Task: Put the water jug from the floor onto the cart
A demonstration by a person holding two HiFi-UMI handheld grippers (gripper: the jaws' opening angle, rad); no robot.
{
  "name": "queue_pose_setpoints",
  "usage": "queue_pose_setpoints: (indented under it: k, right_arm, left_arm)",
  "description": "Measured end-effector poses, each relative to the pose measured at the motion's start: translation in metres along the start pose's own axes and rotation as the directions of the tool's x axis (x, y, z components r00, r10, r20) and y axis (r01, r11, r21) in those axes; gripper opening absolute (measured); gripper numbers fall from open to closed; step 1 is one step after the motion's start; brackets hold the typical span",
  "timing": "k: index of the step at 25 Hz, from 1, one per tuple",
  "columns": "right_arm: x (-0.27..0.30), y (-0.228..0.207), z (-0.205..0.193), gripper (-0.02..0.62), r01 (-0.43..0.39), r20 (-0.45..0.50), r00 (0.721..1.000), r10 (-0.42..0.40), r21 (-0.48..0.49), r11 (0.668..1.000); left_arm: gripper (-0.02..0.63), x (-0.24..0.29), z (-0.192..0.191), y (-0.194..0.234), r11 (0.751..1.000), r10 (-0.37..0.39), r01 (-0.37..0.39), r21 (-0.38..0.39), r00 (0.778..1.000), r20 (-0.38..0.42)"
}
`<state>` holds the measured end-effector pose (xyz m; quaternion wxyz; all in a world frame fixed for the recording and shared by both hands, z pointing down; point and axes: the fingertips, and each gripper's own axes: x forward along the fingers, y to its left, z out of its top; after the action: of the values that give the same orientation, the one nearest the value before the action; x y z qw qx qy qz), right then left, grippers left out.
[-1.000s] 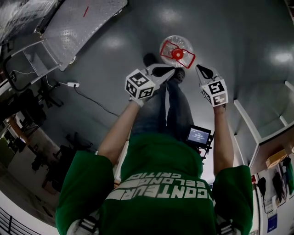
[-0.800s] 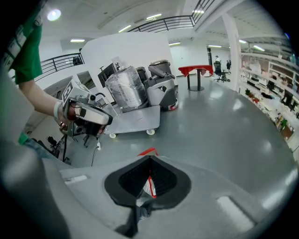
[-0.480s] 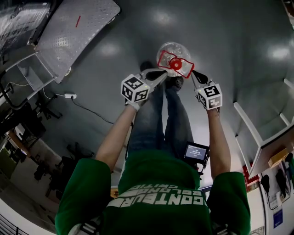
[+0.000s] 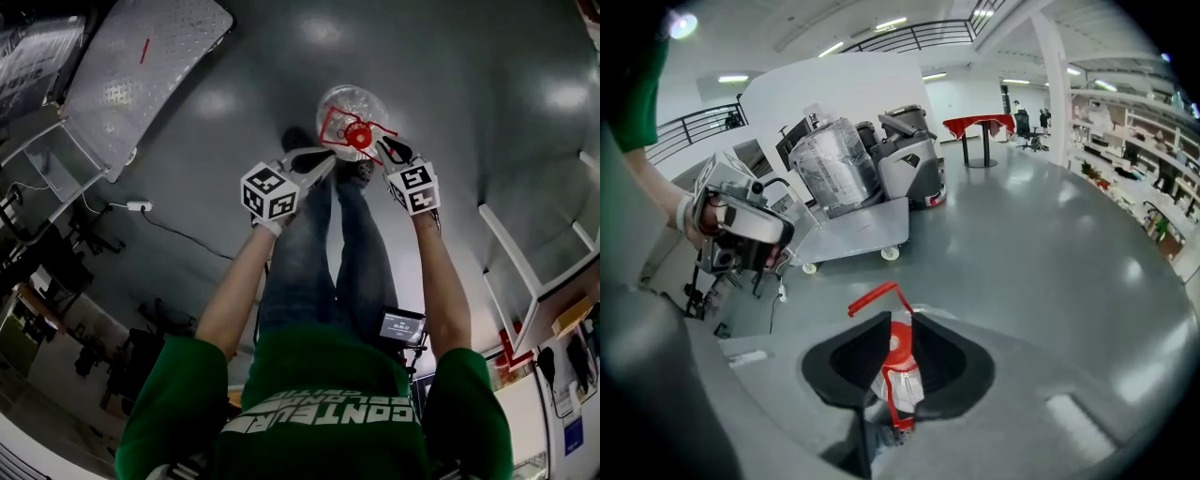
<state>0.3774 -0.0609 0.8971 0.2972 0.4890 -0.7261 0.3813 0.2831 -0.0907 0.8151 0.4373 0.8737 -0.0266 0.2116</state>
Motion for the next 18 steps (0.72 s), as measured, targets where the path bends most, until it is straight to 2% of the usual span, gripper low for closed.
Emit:
queue_pose_setpoints:
  k: [8, 18]
  right_arm:
    - [0.047, 0.006, -0.029, 0.203, -0.013, -0.150, 0.989, 0.009, -0.029, 0.999]
    - [0.094, 0.020, -0.045, 0.259, 0.017, -0.256, 0.966, -0.040, -0.094, 0.995]
  left_arm:
    - [0.011, -0.002, 0.000, 0.007, 0.999, 0.017, -0.015, -0.049, 0.999, 0.039]
    - [0.011, -0.017, 0.001, 0.023, 0.998, 0.017, -0.014, -0.067, 0.999, 0.043]
